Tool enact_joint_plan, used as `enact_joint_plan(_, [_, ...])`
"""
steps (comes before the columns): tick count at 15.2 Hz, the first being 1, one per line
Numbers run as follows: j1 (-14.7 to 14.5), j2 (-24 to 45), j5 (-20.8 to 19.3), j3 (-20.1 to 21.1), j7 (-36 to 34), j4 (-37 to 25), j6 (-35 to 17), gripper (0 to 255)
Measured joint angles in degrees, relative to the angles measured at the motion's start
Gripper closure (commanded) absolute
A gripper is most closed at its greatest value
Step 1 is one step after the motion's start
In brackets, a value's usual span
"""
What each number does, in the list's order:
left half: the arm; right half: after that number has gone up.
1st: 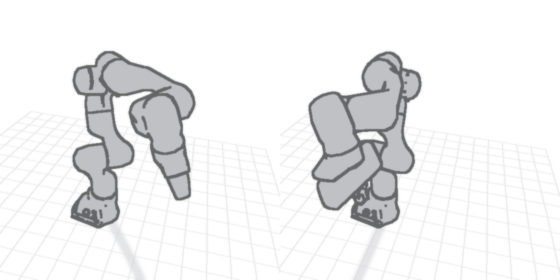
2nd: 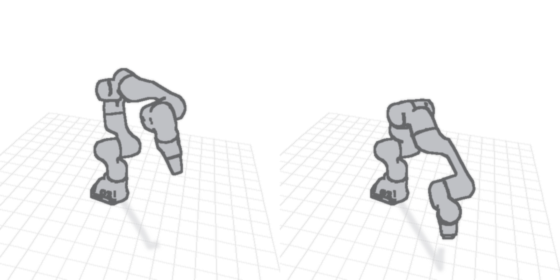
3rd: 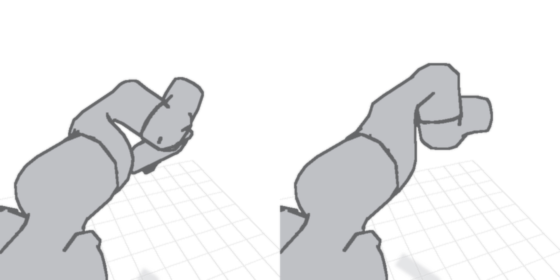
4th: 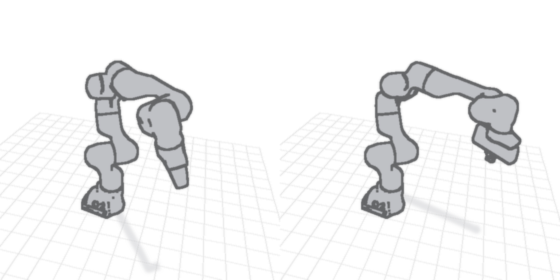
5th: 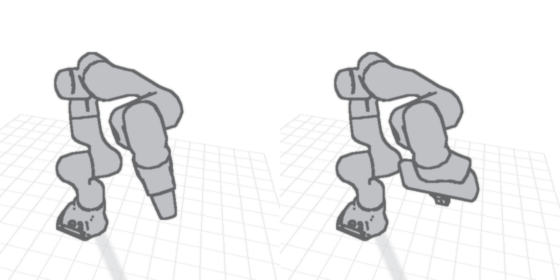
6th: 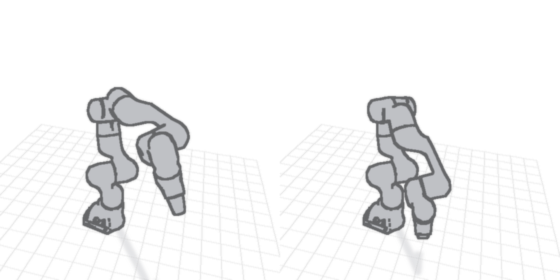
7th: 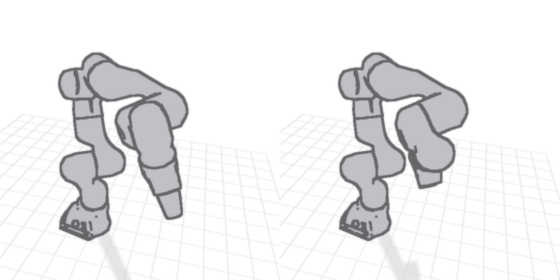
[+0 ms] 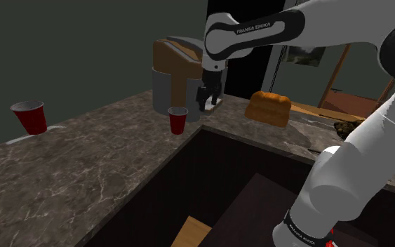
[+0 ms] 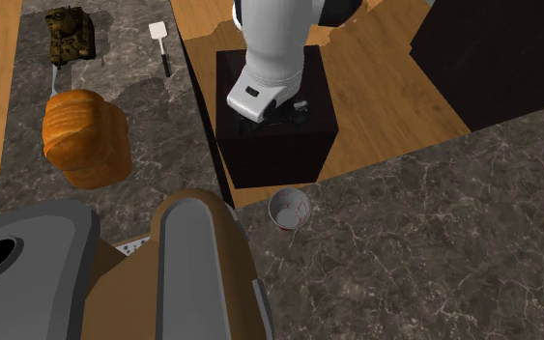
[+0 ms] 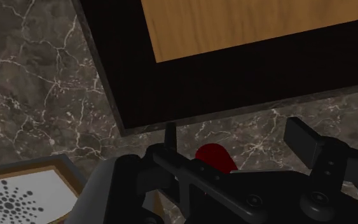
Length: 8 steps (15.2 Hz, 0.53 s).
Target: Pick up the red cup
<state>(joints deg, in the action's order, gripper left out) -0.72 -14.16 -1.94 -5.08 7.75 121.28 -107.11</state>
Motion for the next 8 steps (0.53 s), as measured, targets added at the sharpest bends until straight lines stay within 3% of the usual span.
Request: enact_joint_plan(8, [0.6, 19.7, 5.1, -1.6, 3.5, -17.4, -1.0, 0])
